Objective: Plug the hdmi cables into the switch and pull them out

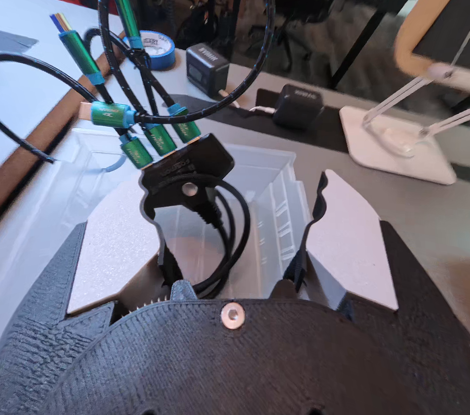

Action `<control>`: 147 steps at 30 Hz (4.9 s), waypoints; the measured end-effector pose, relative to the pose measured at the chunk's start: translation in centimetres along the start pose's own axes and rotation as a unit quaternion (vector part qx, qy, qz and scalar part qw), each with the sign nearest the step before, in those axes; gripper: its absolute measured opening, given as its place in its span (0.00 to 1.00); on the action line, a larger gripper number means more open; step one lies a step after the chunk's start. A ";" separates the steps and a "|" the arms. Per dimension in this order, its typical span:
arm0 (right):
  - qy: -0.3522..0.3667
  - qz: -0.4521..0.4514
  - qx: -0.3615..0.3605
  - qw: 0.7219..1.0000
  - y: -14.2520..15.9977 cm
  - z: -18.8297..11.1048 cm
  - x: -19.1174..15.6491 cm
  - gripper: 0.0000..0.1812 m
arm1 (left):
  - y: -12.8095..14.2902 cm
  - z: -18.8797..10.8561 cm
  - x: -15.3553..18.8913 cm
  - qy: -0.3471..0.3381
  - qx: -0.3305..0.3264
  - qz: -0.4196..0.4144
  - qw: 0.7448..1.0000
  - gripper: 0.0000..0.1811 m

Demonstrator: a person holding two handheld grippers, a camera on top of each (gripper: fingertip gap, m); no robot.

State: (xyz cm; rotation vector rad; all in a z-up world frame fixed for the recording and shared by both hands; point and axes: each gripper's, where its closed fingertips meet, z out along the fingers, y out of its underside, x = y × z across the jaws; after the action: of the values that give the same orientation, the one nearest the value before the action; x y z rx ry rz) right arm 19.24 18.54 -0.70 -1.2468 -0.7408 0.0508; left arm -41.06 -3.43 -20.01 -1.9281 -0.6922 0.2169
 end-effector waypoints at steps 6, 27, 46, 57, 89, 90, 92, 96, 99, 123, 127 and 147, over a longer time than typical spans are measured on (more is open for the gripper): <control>0.016 0.014 0.006 1.000 0.2 -0.8 1.3 0.81 | -0.5 1.9 -2.6 -0.047 -0.063 0.025 0.997 0.70; 0.023 0.007 -0.009 1.000 1.3 -0.2 1.7 0.77 | -0.8 6.8 -5.8 -0.007 -0.054 -0.051 0.997 0.51; -0.074 -0.061 -0.007 0.995 -0.8 1.9 -4.7 0.76 | -8.2 -6.7 3.4 0.102 0.191 0.148 0.965 0.42; -0.375 0.029 0.206 0.903 -11.2 -2.5 -18.9 0.57 | -14.0 -21.1 15.4 0.132 0.382 0.223 0.887 0.42; -0.509 0.371 0.365 0.686 -16.6 -5.2 -25.7 0.12 | -6.9 -25.7 31.0 0.405 0.388 0.260 0.786 0.42; -0.517 0.385 0.364 0.673 -16.6 -5.3 -25.6 0.12 | -6.3 -25.3 31.5 0.438 0.362 0.249 0.784 0.42; -0.530 0.417 0.355 0.647 -16.6 -5.2 -25.6 0.12 | -5.7 -25.3 32.0 0.484 0.334 0.220 0.778 0.42; -0.539 0.479 0.352 0.596 -16.2 -4.6 -25.1 0.12 | -5.7 -26.0 31.9 0.508 0.346 0.220 0.757 0.42; -0.539 0.527 0.357 0.551 -15.9 -4.2 -24.1 0.11 | -3.7 -29.8 32.2 0.587 0.388 0.269 0.657 0.40; -0.686 0.388 0.166 0.593 -14.1 -4.8 -29.1 0.17 | -3.1 -23.3 35.6 0.618 0.284 0.135 0.720 0.20; -0.642 0.352 0.217 0.646 -13.5 -4.4 -23.5 0.24 | -1.8 -22.5 36.0 0.664 0.192 0.087 0.718 0.19; -0.701 0.228 0.041 0.675 -6.7 -2.8 -30.3 0.15 | 4.7 -16.4 35.3 0.682 0.090 -0.074 0.722 0.19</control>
State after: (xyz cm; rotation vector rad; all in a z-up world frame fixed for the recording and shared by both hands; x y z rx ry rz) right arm -4.92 1.08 -9.82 -1.1102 -1.6636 1.6032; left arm -3.24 2.04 -11.30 -1.3035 0.2090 -1.1233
